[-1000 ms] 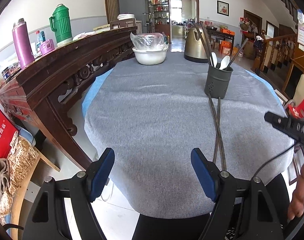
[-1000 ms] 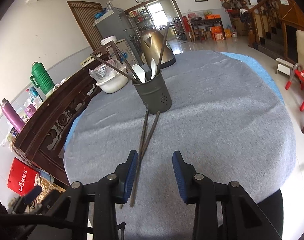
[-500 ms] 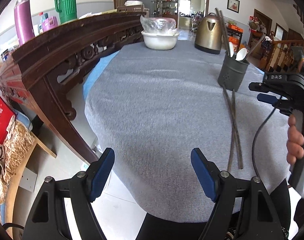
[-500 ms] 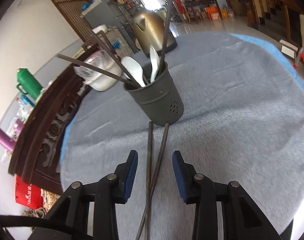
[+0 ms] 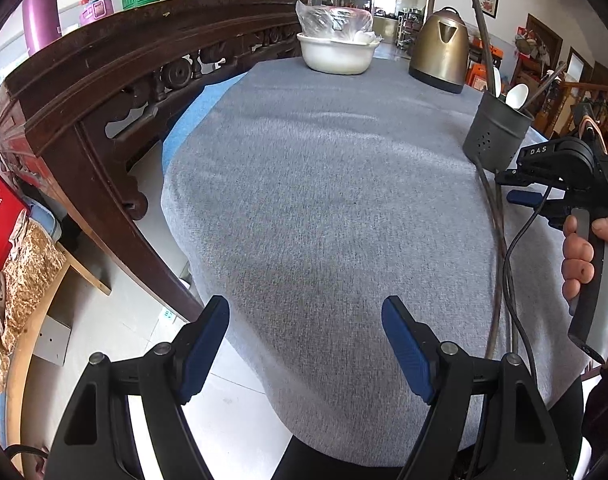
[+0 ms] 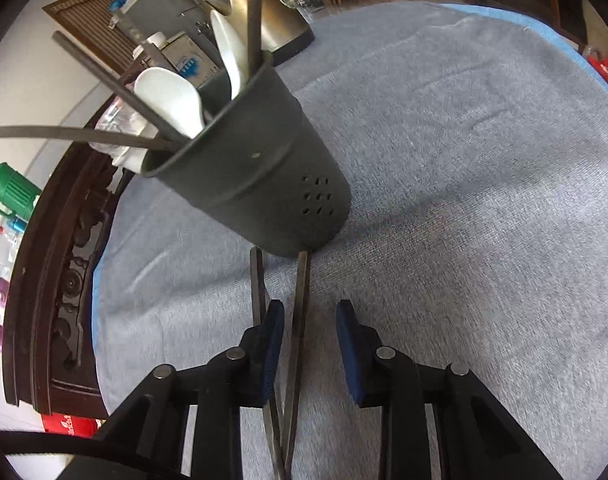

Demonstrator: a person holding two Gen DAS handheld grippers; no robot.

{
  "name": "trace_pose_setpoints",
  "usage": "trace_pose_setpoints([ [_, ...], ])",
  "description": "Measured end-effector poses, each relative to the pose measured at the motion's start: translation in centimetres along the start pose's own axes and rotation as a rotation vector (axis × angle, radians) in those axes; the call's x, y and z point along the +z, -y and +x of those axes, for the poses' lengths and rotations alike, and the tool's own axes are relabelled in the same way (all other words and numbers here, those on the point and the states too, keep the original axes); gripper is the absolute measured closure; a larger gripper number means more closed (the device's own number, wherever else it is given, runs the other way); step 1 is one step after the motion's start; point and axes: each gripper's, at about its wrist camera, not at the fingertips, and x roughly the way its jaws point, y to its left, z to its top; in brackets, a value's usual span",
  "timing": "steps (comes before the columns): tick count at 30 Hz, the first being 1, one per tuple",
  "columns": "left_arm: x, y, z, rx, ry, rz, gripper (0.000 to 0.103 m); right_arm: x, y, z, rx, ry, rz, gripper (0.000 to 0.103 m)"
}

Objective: Organize utensils
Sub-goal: 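Lower both open grippers toward the last chopsticks beside the holder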

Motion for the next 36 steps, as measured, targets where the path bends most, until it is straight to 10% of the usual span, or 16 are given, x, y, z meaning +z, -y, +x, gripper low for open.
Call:
trace_pose_setpoints([
  [17,3.9,1.8,1.2,0.035,0.005,0.016,0.024,1.0,0.4,-1.0,-0.043,-0.006,-0.179,0.095],
  [36,11.3,14.9,9.4,-0.226,-0.205,0.038,0.030,0.7,6.9,-2.6,0.035,0.006,-0.078,0.094],
])
